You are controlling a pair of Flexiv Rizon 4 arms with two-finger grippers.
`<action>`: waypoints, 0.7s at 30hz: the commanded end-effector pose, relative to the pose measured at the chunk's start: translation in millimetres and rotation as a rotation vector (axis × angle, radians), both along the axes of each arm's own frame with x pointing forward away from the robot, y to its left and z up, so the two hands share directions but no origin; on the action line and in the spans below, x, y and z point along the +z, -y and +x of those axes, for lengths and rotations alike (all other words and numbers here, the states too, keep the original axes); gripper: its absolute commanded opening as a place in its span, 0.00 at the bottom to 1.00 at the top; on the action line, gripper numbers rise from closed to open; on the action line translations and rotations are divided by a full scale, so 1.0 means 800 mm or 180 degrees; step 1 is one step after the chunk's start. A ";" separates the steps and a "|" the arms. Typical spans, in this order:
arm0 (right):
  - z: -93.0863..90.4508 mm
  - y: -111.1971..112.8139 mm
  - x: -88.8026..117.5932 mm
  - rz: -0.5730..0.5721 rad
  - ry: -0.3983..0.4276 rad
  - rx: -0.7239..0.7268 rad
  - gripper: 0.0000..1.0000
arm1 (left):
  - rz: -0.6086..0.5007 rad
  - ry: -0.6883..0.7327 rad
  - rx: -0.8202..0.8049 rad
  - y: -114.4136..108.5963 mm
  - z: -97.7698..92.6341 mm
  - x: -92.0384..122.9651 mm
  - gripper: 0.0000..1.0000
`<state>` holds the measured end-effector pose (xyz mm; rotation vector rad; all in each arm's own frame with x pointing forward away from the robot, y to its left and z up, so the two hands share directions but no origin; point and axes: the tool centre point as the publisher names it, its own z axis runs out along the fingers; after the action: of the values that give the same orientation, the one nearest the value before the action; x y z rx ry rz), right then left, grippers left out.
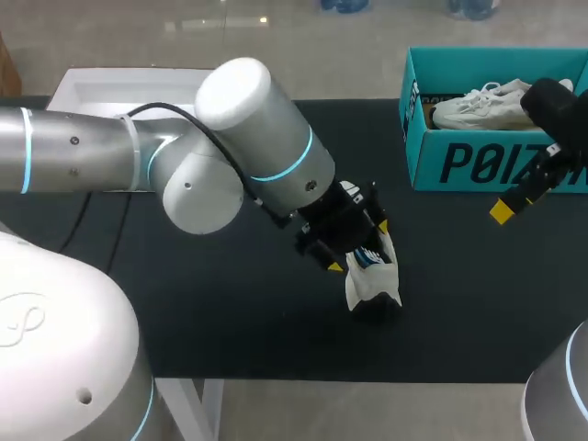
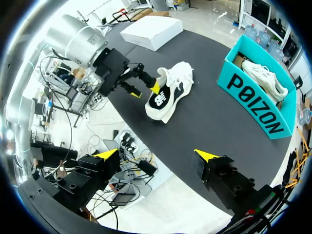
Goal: Take the shoe out of the shoebox, open the shoe tongue, remove and reinsert the insole, then place the shoe into the shoebox
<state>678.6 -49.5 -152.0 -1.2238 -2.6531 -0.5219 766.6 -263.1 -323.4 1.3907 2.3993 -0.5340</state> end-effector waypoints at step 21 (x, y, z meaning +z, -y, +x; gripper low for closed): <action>0.002 -0.001 0.000 -0.0006 -0.0013 0.0001 1.00 | 0.0598 0.0320 0.0223 0.017 0.011 0.008 0.00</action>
<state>678.6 -49.5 -152.0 -1.2237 -2.6531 -0.5217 774.7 -278.5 -317.2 1.3594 2.4572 -0.2154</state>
